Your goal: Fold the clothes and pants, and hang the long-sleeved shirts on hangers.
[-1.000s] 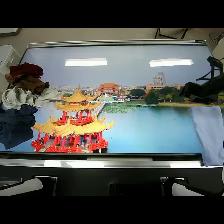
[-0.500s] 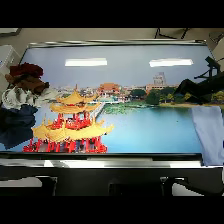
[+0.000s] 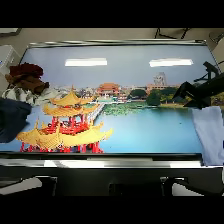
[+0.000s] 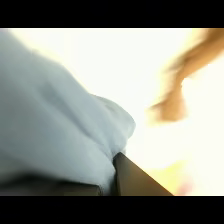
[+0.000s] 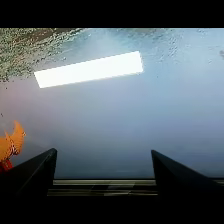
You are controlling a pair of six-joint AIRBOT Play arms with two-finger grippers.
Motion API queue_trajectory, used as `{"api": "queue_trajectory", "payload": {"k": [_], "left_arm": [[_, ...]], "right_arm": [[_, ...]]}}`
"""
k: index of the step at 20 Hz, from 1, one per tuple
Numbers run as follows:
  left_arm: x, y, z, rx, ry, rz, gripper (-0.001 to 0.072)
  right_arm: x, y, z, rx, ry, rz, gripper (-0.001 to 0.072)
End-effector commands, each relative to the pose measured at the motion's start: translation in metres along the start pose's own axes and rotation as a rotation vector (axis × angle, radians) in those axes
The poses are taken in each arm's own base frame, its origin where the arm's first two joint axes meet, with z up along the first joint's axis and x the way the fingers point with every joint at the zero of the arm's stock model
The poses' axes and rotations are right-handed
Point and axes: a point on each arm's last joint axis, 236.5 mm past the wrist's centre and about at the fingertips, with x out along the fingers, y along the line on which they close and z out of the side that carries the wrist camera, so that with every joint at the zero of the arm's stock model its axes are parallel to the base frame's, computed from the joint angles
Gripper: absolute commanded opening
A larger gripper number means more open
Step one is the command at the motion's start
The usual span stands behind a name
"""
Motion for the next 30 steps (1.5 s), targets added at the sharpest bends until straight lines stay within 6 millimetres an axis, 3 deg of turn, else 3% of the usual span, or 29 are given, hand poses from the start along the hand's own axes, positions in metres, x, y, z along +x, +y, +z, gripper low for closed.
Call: {"api": "queue_trajectory", "payload": {"k": [1,3,5,7,9,10,12,15,17,19,21,23,25,29,30], "left_arm": [[-0.135,-0.157,0.045,0.189,-0.401,-0.274,0.0022],[-0.211,-0.237,-0.003,0.332,-0.460,-0.436,0.0022],[-0.267,-0.294,-0.073,0.441,-0.431,-0.625,0.0022],[-0.308,-0.329,-0.145,0.514,-0.328,-0.817,0.0022],[-0.330,-0.350,-0.197,0.531,-0.218,-0.980,0.0022],[-0.331,-0.359,-0.221,0.526,-0.150,-1.038,0.0022],[-0.310,-0.373,-0.269,0.522,0.001,-1.087,0.0021],[-0.242,-0.387,-0.366,0.540,0.247,-1.045,0.0022],[-0.184,-0.382,-0.432,0.571,0.380,-0.956,0.0021],[-0.118,-0.356,-0.487,0.617,0.494,-0.823,0.0021],[-0.057,-0.306,-0.535,0.657,0.653,-0.660,0.0022],[-0.021,-0.239,-0.572,0.634,0.890,-0.467,0.0022],[-0.014,-0.193,-0.580,0.613,1.067,-0.346,0.0022],[-0.024,-0.164,-0.546,0.656,1.159,-0.284,0.0041],[-0.033,-0.159,-0.539,0.656,1.205,-0.279,0.0300]], "right_arm": [[0.000,0.000,-0.004,0.003,0.017,0.000,0.0687],[0.000,0.001,-0.006,0.003,0.025,0.001,0.0686],[0.000,0.000,-0.012,0.002,0.051,-0.001,0.0677],[-0.001,-0.001,-0.019,0.001,0.080,-0.005,0.0677],[-0.001,-0.002,-0.025,-0.017,0.106,-0.007,0.0677],[-0.002,-0.002,-0.028,-0.024,0.117,-0.009,0.0677],[-0.002,-0.002,-0.029,-0.026,0.123,-0.009,0.0677],[-0.002,-0.003,-0.031,-0.051,0.132,-0.011,0.0677],[-0.002,-0.005,-0.031,-0.051,0.134,-0.020,0.0677],[-0.002,-0.005,-0.032,-0.051,0.134,-0.020,0.0677],[-0.002,-0.005,-0.031,-0.051,0.134,-0.020,0.0677],[0.000,-0.006,-0.032,-0.060,0.138,-0.019,0.0677],[0.014,-0.012,-0.042,-0.062,0.182,-0.019,0.0678],[0.070,-0.049,-0.074,-0.070,0.299,-0.127,0.0680],[0.080,-0.053,-0.078,-0.066,0.307,-0.127,0.0683]]}}
